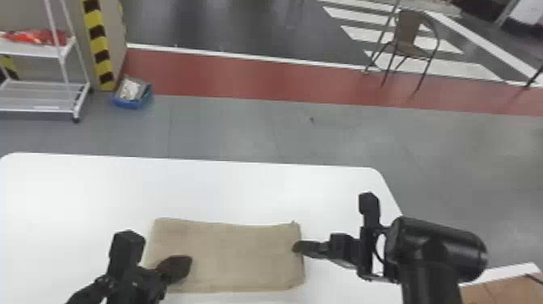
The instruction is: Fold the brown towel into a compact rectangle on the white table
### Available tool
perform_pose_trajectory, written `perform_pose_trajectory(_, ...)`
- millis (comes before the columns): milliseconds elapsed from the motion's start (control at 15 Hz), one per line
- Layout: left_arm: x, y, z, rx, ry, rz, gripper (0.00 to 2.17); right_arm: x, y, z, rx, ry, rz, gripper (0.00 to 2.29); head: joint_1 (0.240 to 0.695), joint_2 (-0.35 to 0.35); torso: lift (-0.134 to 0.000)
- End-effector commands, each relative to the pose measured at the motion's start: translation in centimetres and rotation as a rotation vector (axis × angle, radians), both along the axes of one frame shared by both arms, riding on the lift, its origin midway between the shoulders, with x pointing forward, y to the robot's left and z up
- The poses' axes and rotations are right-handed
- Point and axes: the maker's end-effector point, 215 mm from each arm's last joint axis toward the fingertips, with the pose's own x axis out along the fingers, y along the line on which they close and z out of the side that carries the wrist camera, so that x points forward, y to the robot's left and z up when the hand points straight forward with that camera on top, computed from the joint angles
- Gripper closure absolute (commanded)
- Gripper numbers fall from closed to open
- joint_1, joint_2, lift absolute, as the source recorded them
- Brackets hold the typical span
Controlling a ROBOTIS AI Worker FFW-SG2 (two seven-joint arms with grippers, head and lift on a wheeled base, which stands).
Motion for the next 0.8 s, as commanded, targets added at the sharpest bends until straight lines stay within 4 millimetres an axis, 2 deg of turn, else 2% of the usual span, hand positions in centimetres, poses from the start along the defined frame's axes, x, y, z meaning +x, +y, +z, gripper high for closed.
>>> perform_pose_trajectory(0, -0.1, -0.1, -0.1, 0.001, 0.002, -0.001, 1.80, -0.2, 1.2, 2.2, 0.049, -0.016, 0.007, 1.24, 0.695, -0.264, 0.000)
perform_pose_trajectory(200, -0.2, -0.4, -0.2, 0.006, 0.004, -0.005, 1.80, -0.4, 2.7, 4.6, 0.085, -0.036, 0.023, 1.24, 0.695, -0.249, 0.000)
perform_pose_trajectory(333, -0.3, -0.3, -0.2, 0.008, 0.009, -0.007, 1.80, -0.9, 2.5, 3.8, 0.038, -0.007, 0.030, 1.17, 0.695, -0.240, 0.000)
perform_pose_trajectory(467, -0.3, -0.2, -0.2, 0.009, 0.008, -0.007, 1.80, -1.1, 1.4, 2.6, -0.023, 0.009, 0.025, 0.15, 0.695, -0.241, 0.000)
perform_pose_trajectory(533, -0.3, -0.4, -0.2, 0.007, 0.009, -0.010, 1.80, -1.2, 0.9, 2.1, -0.042, 0.014, 0.020, 0.06, 0.695, -0.245, 0.000)
perform_pose_trajectory(733, -0.5, -0.8, -0.2, 0.004, 0.012, -0.014, 1.80, -1.1, -1.2, 0.7, -0.096, 0.039, -0.004, 0.05, 0.695, -0.264, 0.000)
